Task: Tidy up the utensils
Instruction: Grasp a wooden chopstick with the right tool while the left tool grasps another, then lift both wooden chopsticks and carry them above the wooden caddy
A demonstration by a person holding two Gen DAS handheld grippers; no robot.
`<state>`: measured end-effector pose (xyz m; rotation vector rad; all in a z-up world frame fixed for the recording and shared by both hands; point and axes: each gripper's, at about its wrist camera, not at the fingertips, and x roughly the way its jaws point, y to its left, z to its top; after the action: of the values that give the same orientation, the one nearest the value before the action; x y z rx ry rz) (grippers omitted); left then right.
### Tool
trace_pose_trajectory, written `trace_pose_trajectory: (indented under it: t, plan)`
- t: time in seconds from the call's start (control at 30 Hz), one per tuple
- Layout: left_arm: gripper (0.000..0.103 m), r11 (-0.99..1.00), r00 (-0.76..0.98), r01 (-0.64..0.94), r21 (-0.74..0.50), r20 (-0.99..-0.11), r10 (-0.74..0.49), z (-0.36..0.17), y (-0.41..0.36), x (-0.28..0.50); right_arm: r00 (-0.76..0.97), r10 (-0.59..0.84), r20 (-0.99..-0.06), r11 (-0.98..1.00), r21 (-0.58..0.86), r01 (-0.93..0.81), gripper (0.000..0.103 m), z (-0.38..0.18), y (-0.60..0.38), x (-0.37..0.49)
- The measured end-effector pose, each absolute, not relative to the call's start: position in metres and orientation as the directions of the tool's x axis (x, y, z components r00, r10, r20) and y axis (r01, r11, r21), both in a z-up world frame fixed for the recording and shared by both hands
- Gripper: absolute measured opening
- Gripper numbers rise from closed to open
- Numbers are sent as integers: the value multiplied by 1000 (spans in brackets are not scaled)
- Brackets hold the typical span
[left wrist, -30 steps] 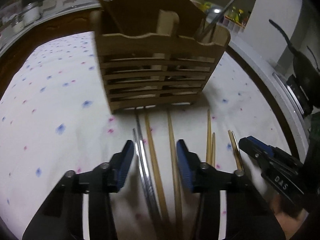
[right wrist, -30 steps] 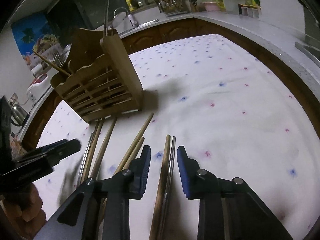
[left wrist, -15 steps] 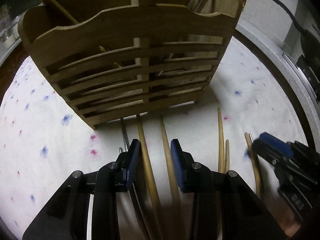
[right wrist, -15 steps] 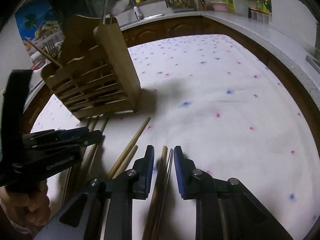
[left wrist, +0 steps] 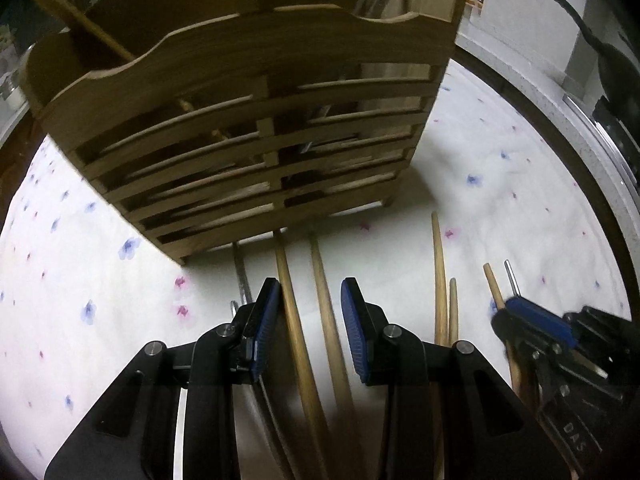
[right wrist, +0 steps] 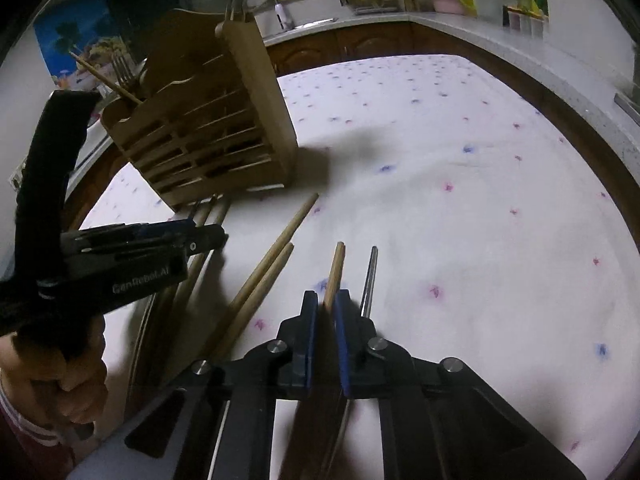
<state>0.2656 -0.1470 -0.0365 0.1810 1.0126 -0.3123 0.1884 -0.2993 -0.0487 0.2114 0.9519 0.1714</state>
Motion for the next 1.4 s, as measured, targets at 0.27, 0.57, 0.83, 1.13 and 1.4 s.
trace_pose_trajectory:
  t: [0.27, 0.57, 0.83, 1.13, 1.4]
  plan:
    - [11, 925, 480, 378, -29, -848, -223, -35, -146, 258, 575, 205, -792, 977, 198, -76, 7, -48, -292, 197]
    - [5, 906, 493, 384, -180, -790, -366, 3, -114, 224, 626, 284, -726, 946, 318, -60, 5, -20, -302, 171]
    - [5, 888, 541, 380, -259, -716, -441, 48, -89, 199, 708, 302, -638, 935, 343, -90, 5, 30, -306, 145]
    - [5, 880, 636, 369, -299, -609, -474, 103, -53, 169, 794, 302, -528, 930, 346, -124, 5, 83, -307, 126]
    - [5, 885, 703, 356, -301, -538, -465, 137, -36, 162, 858, 275, -433, 936, 323, -138, 5, 124, -311, 123]
